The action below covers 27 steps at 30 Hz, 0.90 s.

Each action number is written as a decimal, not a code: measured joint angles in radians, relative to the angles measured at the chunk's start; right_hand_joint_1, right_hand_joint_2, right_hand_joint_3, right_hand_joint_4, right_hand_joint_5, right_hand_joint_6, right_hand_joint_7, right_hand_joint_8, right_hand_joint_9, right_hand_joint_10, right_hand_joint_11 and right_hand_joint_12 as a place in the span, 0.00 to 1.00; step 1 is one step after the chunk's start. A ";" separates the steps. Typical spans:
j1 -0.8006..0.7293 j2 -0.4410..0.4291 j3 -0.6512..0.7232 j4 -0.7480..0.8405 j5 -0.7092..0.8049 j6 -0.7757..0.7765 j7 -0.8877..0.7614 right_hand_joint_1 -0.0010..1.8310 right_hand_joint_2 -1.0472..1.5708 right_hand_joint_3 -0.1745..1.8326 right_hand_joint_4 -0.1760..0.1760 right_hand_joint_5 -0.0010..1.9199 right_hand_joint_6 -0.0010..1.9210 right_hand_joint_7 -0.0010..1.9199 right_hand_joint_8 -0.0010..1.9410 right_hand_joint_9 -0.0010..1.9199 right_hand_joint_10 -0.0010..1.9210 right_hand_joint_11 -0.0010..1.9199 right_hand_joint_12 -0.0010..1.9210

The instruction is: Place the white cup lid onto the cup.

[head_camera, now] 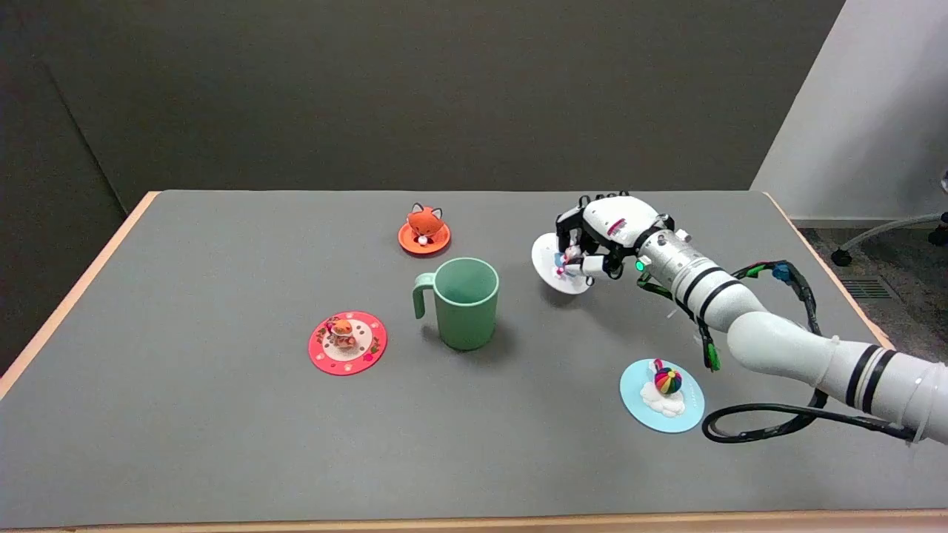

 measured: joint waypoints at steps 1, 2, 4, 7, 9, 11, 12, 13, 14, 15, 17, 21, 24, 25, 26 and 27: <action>0.000 0.000 0.005 -0.005 -0.007 -0.007 -0.003 0.69 0.81 0.13 0.00 0.50 0.52 0.52 0.50 0.56 0.27 0.43 0.61; -0.001 0.001 0.010 -0.010 -0.015 -0.017 -0.007 0.69 0.81 0.13 0.00 0.50 0.52 0.52 0.50 0.56 0.27 0.44 0.61; -0.002 0.001 0.020 -0.020 -0.030 -0.033 -0.013 0.69 0.81 0.13 0.00 0.50 0.52 0.52 0.50 0.56 0.27 0.44 0.61; -0.003 0.002 0.037 -0.035 -0.053 -0.057 -0.021 0.55 0.80 0.19 0.97 0.47 0.57 0.59 0.19 0.58 0.21 0.42 0.64; -0.004 0.002 0.047 -0.043 -0.066 -0.071 -0.025 0.54 0.80 0.19 1.00 0.47 0.57 0.60 0.18 0.58 0.21 0.42 0.65; -0.005 0.003 0.061 -0.054 -0.083 -0.087 -0.029 0.54 0.80 0.19 1.00 0.47 0.57 0.60 0.18 0.58 0.21 0.42 0.65; -0.005 0.003 0.066 -0.057 -0.089 -0.094 -0.030 0.54 0.80 0.19 1.00 0.47 0.57 0.60 0.18 0.58 0.21 0.42 0.64; -0.006 0.003 0.074 -0.063 -0.098 -0.103 -0.032 0.54 0.80 0.19 1.00 0.47 0.57 0.60 0.18 0.58 0.21 0.42 0.64; -0.007 0.004 0.081 -0.068 -0.106 -0.111 -0.034 0.54 0.80 0.19 1.00 0.47 0.57 0.60 0.18 0.58 0.21 0.42 0.64; -0.008 0.004 0.088 -0.072 -0.112 -0.117 -0.035 0.54 0.80 0.19 1.00 0.47 0.57 0.60 0.18 0.58 0.21 0.43 0.64; -0.009 0.004 0.102 -0.081 -0.127 -0.134 -0.037 0.54 0.80 0.19 1.00 0.47 0.57 0.60 0.18 0.58 0.21 0.43 0.63; -0.012 0.006 0.130 -0.101 -0.157 -0.169 -0.041 0.61 0.80 0.17 0.54 0.48 0.55 0.56 0.33 0.57 0.24 0.44 0.61; -0.014 0.006 0.151 -0.117 -0.178 -0.196 -0.042 0.54 0.80 0.19 1.00 0.47 0.57 0.60 0.18 0.58 0.21 0.43 0.63; -0.014 0.007 0.157 -0.121 -0.184 -0.204 -0.043 0.54 0.80 0.19 1.00 0.47 0.57 0.60 0.18 0.58 0.21 0.43 0.63; -0.015 0.007 0.165 -0.127 -0.191 -0.216 -0.043 0.54 0.80 0.19 1.00 0.47 0.57 0.60 0.18 0.58 0.21 0.43 0.63; -0.015 0.008 0.172 -0.132 -0.197 -0.224 -0.044 0.54 0.80 0.19 1.00 0.47 0.57 0.60 0.18 0.58 0.21 0.43 0.63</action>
